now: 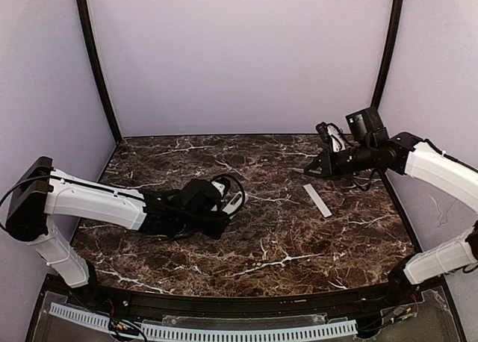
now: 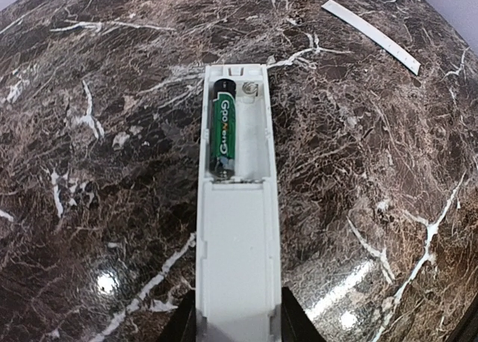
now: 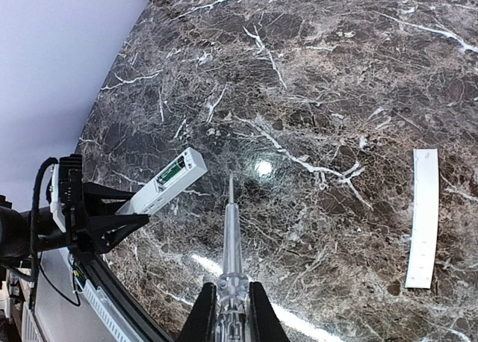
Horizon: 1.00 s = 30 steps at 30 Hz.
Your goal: Unload the batteries from the remote control
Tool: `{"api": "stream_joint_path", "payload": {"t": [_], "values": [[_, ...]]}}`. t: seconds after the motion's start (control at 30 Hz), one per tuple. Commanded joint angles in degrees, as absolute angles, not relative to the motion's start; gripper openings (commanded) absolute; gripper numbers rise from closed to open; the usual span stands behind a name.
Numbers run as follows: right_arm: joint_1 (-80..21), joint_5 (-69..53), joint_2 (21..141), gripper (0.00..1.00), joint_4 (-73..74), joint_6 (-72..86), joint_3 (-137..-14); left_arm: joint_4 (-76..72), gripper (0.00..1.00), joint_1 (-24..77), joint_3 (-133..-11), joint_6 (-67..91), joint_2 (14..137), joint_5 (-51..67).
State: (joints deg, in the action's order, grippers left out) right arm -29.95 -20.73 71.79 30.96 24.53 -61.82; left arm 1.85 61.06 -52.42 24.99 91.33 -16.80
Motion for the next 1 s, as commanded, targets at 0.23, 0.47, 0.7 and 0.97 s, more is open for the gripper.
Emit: {"api": "stream_joint_path", "payload": {"t": [0.23,0.47,0.7,0.97], "values": [[-29.7,-22.3,71.4,0.00,28.3,26.3,-59.2,6.4,0.00,64.9,-51.9,35.9,97.7,-18.6],[-29.7,-22.1,70.8,0.00,28.4,26.7,-58.2,7.6,0.04,65.1,-51.5,34.3,100.4,-16.3],[-29.7,-23.3,71.3,0.00,28.3,27.7,-57.9,6.1,0.22,65.1,-50.2,33.0,101.4,-14.4],[-29.8,-25.6,71.3,0.00,25.7,30.7,-55.7,4.1,0.59,65.1,-49.7,31.4,100.7,-11.9]]}}
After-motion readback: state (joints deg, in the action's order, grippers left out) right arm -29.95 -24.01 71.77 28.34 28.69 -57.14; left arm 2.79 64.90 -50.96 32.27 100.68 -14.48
